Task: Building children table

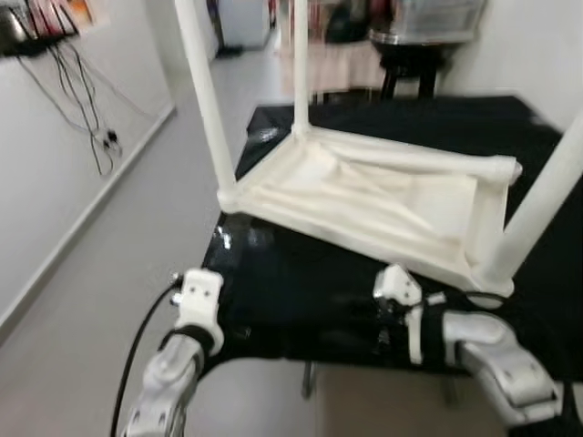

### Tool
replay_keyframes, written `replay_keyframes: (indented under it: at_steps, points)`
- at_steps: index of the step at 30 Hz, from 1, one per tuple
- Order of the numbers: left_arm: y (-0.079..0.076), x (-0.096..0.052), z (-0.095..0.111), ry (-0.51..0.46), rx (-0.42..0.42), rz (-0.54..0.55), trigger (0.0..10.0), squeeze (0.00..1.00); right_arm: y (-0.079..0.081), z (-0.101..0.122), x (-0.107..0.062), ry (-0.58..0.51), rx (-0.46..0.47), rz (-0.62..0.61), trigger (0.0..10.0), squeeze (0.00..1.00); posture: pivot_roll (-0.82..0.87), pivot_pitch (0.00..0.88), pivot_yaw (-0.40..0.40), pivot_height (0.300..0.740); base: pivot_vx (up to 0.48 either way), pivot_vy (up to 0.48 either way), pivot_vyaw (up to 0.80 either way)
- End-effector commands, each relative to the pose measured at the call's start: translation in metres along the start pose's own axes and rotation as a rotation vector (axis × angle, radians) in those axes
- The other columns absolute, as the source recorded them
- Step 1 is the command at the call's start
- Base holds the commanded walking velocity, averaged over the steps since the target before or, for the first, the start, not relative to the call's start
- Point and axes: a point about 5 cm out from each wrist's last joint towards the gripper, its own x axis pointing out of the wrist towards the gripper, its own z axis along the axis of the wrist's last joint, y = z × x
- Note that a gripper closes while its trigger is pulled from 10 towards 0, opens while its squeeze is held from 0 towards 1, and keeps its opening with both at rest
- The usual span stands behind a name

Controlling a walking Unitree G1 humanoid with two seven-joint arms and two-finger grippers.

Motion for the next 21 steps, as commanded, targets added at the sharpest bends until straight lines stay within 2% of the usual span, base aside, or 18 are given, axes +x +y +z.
replay_keyframes:
  at_steps: [1,7,14,18,21]
  points:
    - [0.000,-0.003,0.000,0.005,-0.014,-0.001,10.0,0.00,-0.003,0.001,0.001,-0.011,-0.006,-0.026,10.0,0.00,-0.08,0.000,0.012,0.740,0.000,-0.480,0.00]
    - [0.002,-0.005,0.000,0.008,-0.014,-0.004,10.0,0.00,0.006,-0.003,0.002,0.007,0.000,0.041,10.0,0.00,-0.07,0.000,0.016,0.740,0.000,-0.480,0.00]
    - [0.001,-0.003,0.002,0.003,-0.017,-0.017,10.0,0.00,0.006,-0.004,0.003,0.006,0.002,0.047,10.0,0.00,-0.08,0.000,0.017,0.740,0.000,-0.480,0.00]
    - [-0.001,-0.003,0.002,0.000,-0.017,-0.027,10.0,0.00,0.009,-0.005,-0.001,0.024,0.000,0.107,10.0,0.00,-0.08,0.000,0.019,0.740,0.000,-0.480,0.00]
    - [-0.001,-0.002,0.003,-0.005,-0.021,-0.022,10.0,0.00,0.011,-0.008,-0.006,0.071,-0.010,0.152,10.0,0.00,-0.08,0.000,0.024,0.740,0.000,0.000,0.00]
